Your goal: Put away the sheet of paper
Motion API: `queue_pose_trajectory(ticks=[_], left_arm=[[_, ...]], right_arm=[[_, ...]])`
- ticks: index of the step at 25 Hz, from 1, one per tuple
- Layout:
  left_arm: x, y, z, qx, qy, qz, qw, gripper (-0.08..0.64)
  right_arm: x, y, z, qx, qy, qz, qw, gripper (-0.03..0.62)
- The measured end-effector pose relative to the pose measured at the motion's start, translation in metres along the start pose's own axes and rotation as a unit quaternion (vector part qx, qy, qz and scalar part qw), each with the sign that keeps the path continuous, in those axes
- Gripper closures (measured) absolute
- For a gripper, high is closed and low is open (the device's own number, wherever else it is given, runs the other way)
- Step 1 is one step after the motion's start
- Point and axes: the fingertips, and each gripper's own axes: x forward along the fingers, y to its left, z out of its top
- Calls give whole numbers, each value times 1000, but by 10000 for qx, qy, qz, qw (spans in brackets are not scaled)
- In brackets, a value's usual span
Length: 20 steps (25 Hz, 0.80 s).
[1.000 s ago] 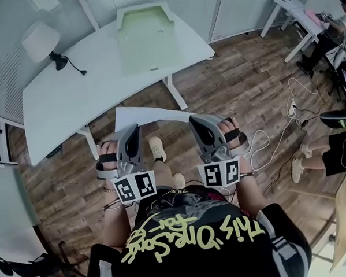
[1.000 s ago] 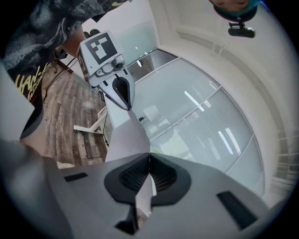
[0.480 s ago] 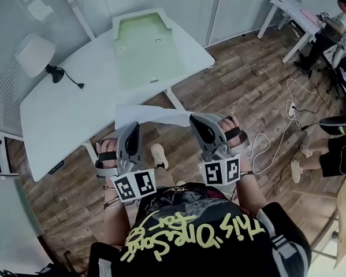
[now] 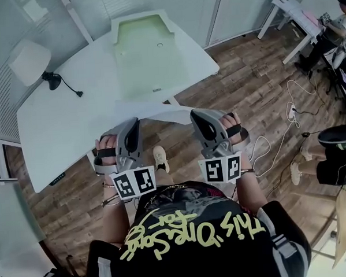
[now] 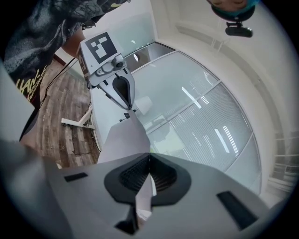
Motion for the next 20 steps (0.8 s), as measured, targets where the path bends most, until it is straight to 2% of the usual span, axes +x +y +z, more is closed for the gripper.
queue_pose_trajectory(ticks=[20], left_arm=[[81,59,-26,17,-246,-155,9996,554]], right_arm=[[90,-43,-7,-15,155,-162,9997,584]])
